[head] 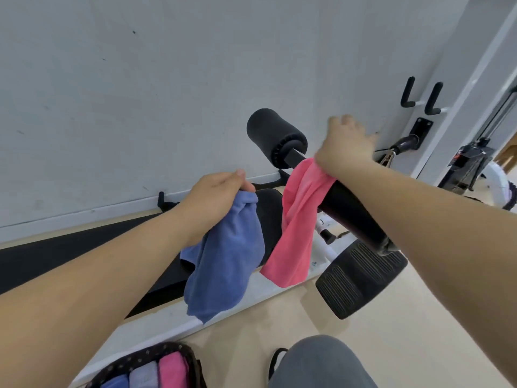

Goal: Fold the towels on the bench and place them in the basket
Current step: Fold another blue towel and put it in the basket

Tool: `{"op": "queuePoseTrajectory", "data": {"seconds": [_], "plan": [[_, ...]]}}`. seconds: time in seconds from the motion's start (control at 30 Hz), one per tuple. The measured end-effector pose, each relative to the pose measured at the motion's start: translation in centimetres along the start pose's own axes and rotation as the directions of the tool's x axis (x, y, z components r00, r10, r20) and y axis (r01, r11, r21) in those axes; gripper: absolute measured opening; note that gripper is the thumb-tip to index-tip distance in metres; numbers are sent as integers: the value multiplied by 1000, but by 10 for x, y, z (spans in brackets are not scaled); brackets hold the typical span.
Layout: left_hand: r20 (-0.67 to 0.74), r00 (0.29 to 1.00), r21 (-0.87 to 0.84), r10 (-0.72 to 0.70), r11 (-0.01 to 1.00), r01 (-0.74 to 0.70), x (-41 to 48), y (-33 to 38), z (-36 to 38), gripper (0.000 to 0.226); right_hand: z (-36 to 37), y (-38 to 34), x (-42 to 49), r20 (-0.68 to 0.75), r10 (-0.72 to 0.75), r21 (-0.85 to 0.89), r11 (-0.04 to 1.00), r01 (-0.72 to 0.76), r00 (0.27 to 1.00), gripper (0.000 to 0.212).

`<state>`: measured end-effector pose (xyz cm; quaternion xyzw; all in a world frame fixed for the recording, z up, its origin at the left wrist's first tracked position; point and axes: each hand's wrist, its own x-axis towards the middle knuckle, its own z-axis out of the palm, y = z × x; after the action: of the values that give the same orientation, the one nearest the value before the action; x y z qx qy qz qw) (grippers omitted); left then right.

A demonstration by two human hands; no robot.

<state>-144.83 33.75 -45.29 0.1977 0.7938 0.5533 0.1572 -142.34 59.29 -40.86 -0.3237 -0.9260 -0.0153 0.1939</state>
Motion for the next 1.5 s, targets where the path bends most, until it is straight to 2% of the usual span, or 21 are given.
{"op": "queuePoseTrajectory", "data": {"seconds": [0.07, 0.1, 0.17, 0.23, 0.33, 0.4, 0.47, 0.53, 0.6, 0.73, 0.77, 0.83, 0.93, 1.07, 1.13, 1.2, 1.27, 1.33, 1.37, 1.43, 1.5], "plan": [[10, 1000, 38, 6, 999, -6, -9, 0, -10, 16, -5, -41, -20, -16, -221, 263, 940, 217, 975, 14], [23, 1000, 64, 12, 998, -14, -15, 1, -17, 15, -8, -63, -33, 16, -328, 425, 857, 291, 944, 14], [68, 997, 113, 47, 992, -55, -29, 5, -33, 24, -18, -104, -62, 181, -491, 708, 666, 233, 852, 41], [102, 991, 145, 81, 985, -95, -48, 9, -61, 33, -30, -137, -90, 319, -600, 841, 537, 73, 734, 48], [104, 991, 196, 83, 975, -102, -78, 7, -107, 38, -40, -161, -112, 359, -730, 887, 460, 30, 581, 40], [27, 997, 221, 78, 972, -82, -97, 4, -133, 39, -43, -168, -118, 403, -792, 887, 462, 19, 458, 44], [-18, 996, 279, 88, 957, -80, -113, 3, -153, 40, -51, -175, -127, 438, -820, 877, 479, 24, 367, 47], [-19, 993, 375, 113, 922, -97, -126, 2, -168, 36, -59, -185, -136, 448, -836, 870, 489, 61, 316, 35], [-21, 992, 452, 122, 887, -99, -137, 1, -179, 25, -66, -193, -144, 435, -850, 867, 484, 115, 299, 24], [-19, 990, 477, 141, 871, -115, -157, 2, -197, 5, -78, -202, -163, 347, -874, 851, 446, 279, 339, 10], [-15, 989, 461, 145, 879, -121, -162, 3, -200, 7, -80, -203, -169, 302, -881, 848, 423, 320, 364, 7], [-8, 992, 415, 129, 903, -115, -172, 4, -205, 15, -84, -202, -177, 232, -879, 840, 397, 369, 417, 15], [-43, 994, 371, 99, 925, -76, -183, 4, -209, 21, -89, -198, -187, 224, -872, 833, 404, 379, 436, 22], [-127, 985, 352, 118, 934, -67, -190, -1, -214, 13, -96, -194, -201, 197, -854, 857, 388, 338, 481, 23], [-167, 977, 338, 129, 939, -66, -193, -2, -214, 15, -100, -192, -206, 217, -858, 872, 385, 302, 466, 29], [-166, 977, 358, 133, 932, -66, -197, -1, -213, 18, -100, -190, -208, 240, -851, 845, 420, 332, 468, 34], [-107, 988, 460, 115, 886, -53, -200, -1, -213, 19, -97, -188, -207, 203, -839, 713, 480, 511, 505, 33], [-37, 998, 568, 51, 823, -21, -204, -4, -214, 20, -92, -185, -204, 135, -813, 437, 562, 703, 566, 29], [-14, 1000, 599, 9, 801, 2, -206, -7, -215, 21, -90, -183, -203, 106, -781, 298, 615, 730, 615, 28], [8, 997, 639, -75, 768, 52, -210, -16, -218, 22, -87, -175, -200, 84, -710, 152, 702, 696, 699, 25], [0, 991, 701, -134, 707, 95, -213, -25, -222, 20, -79, -169, -193, 155, -591, 193, 804, 562, 792, 23]]}}
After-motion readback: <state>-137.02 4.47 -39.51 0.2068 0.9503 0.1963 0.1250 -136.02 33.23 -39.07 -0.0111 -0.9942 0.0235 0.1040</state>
